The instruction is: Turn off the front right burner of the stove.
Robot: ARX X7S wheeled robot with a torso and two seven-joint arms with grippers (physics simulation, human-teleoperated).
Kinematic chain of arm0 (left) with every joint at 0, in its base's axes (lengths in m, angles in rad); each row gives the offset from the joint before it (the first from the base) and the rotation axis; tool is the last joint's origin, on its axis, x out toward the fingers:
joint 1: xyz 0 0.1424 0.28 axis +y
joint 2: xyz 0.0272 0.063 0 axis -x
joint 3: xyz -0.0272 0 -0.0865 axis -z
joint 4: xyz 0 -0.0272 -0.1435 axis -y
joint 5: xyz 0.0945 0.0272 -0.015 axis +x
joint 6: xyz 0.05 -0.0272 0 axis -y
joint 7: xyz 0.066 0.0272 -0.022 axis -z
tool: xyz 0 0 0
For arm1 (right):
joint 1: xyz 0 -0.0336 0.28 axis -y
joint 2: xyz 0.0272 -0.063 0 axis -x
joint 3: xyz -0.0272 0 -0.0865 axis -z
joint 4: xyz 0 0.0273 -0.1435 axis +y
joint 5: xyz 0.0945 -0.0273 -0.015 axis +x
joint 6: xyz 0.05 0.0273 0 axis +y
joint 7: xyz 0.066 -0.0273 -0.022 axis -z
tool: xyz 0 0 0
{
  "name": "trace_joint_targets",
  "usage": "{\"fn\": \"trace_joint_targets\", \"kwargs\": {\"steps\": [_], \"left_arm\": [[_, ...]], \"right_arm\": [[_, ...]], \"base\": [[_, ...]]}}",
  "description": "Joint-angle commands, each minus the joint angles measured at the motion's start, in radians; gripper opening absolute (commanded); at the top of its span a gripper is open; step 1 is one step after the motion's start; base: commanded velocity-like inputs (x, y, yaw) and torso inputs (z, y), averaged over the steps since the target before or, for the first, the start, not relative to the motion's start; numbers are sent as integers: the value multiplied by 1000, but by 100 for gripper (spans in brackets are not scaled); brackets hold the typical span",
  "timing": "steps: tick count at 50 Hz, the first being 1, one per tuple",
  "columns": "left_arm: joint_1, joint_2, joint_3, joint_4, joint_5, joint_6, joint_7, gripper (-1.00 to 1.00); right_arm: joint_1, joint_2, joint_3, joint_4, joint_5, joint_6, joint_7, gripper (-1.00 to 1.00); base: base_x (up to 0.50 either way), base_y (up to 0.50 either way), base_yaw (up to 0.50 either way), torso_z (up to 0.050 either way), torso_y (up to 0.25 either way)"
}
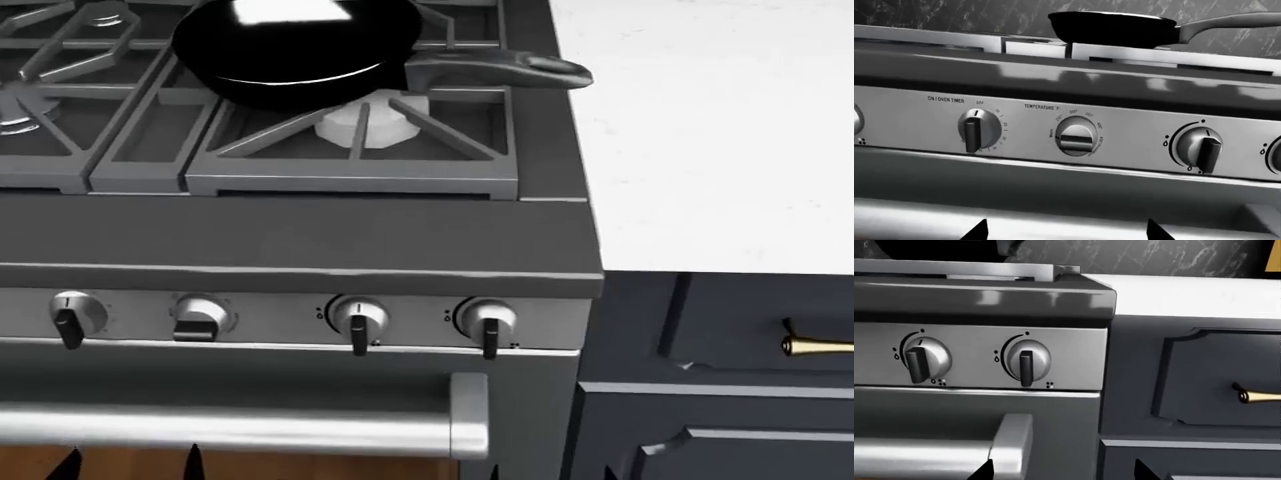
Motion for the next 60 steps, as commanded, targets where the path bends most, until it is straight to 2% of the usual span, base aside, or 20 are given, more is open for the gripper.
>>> {"fn": "trace_joint_targets", "kwargs": {"steps": [1, 7, 13, 21, 33, 60], "left_arm": [[1, -11, 13, -1, -16, 10, -14, 100], [6, -18, 25, -2, -16, 29, -17, 100], [29, -38, 47, 71, 16, 77, -19, 100], [23, -50, 48, 127, -27, 69, -8, 100], [32, -59, 57, 147, -26, 99, -19, 100], [38, -75, 78, 150, -55, 110, -31, 100]], "right_arm": [[1, 11, -12, -5, 7, 7, 22, 100], [-3, 19, -21, -26, -8, 5, 43, 100], [-17, 32, -32, -182, -58, 50, 87, 100], [-24, 42, -42, -254, -53, 68, 92, 100], [-35, 60, -81, -263, -64, 16, 81, 100], [-36, 85, -96, -259, -35, 15, 91, 100]], "base": [[0, 0, 0, 0, 0], [0, 0, 0, 0, 0], [0, 0, 0, 0, 0], [0, 0, 0, 0, 0], [0, 0, 0, 0, 0], [45, 0, 0, 0, 0]]}}
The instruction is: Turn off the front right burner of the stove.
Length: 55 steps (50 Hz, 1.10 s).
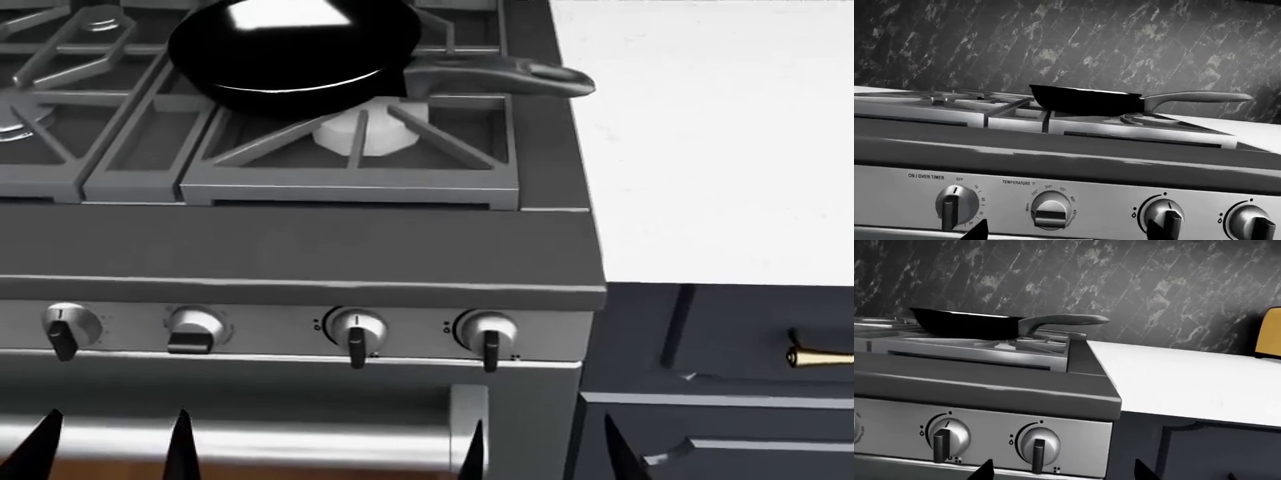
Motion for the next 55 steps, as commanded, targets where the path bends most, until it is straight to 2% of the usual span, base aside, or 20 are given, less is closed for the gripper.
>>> {"fn": "trace_joint_targets", "kwargs": {"steps": [1, 38, 39, 55], "left_arm": [[2, -7, 8, 4, -11, 5, -6, 100], [2, -25, 28, 10, -65, 1, -16, 100], [4, -26, 28, 11, -63, 6, -17, 100], [6, -33, 32, 1, -72, 24, -23, 100]], "right_arm": [[5, 6, -9, 8, 6, -1, 9, 100], [137, -23, -36, 109, 49, 30, 25, 100], [182, -48, -40, 174, 61, 32, 20, 100], [245, -66, -59, 270, 81, 9, 29, 100]], "base": [[117, 0, 0, 0, 0], [9, 0, 0, 0, 0], [0, 0, 0, 0, 0], [0, 0, 0, 0, 0]]}}
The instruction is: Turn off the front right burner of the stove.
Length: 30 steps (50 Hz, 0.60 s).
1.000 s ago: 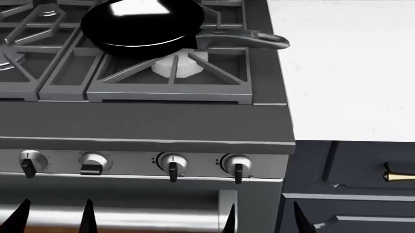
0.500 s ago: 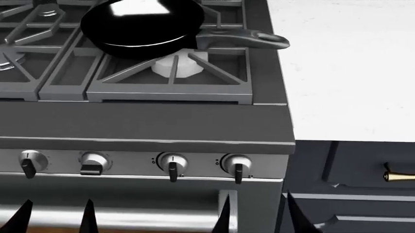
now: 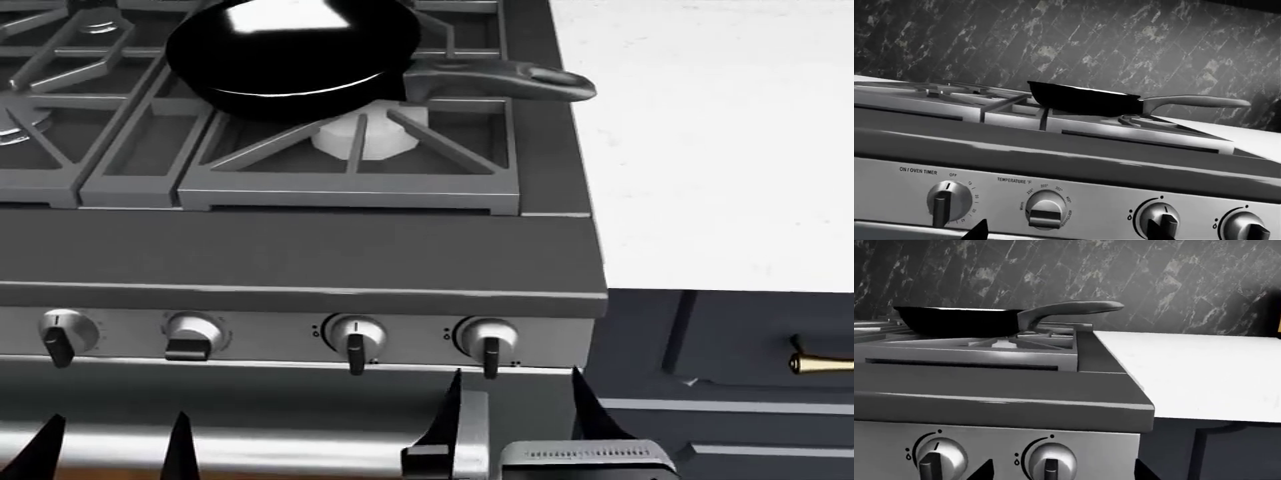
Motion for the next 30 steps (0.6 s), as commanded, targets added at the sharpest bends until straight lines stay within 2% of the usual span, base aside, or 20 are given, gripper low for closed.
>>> {"fn": "trace_joint_targets", "kwargs": {"steps": [1, 30], "left_arm": [[1, -6, 4, -5, -6, 9, -5, 100], [2, -18, 16, -9, -21, 22, -18, 100]], "right_arm": [[43, -14, -15, 65, 13, -10, 8, 100], [120, -28, -51, 197, 25, -31, 38, 100]], "base": [[0, 0, 0, 0, 0], [0, 0, 0, 0, 0]]}}
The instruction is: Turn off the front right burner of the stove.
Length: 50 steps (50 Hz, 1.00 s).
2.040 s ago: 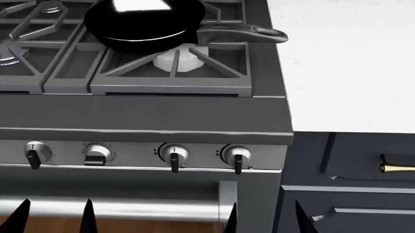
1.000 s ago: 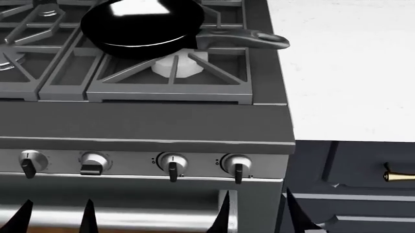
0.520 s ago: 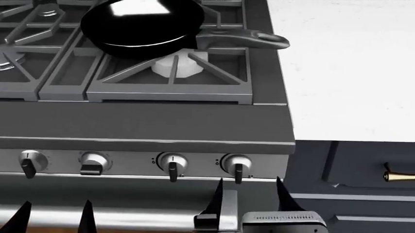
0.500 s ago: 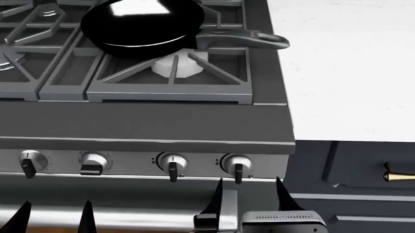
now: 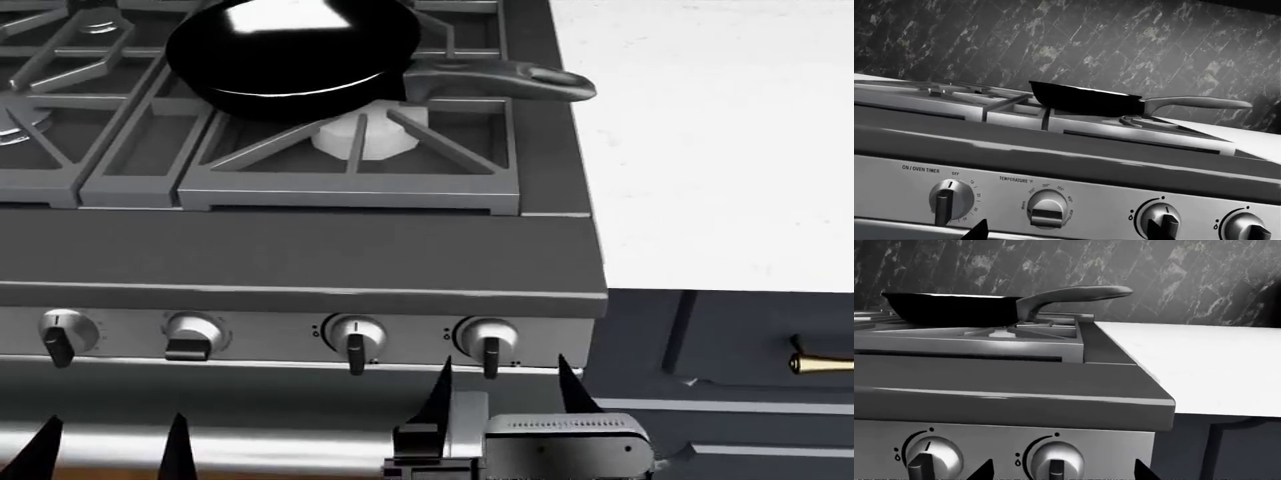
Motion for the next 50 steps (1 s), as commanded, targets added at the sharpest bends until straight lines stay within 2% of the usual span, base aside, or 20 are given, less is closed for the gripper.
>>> {"fn": "trace_joint_targets", "kwargs": {"steps": [1, 50], "left_arm": [[0, -6, 4, -3, -6, 6, -4, 100], [0, -28, 20, -6, -22, 19, -25, 100]], "right_arm": [[29, -9, -15, 60, 9, -12, 10, 100], [145, -29, -72, 338, 48, -121, 34, 100]], "base": [[0, 0, 0, 0, 0], [0, 0, 0, 0, 0]]}}
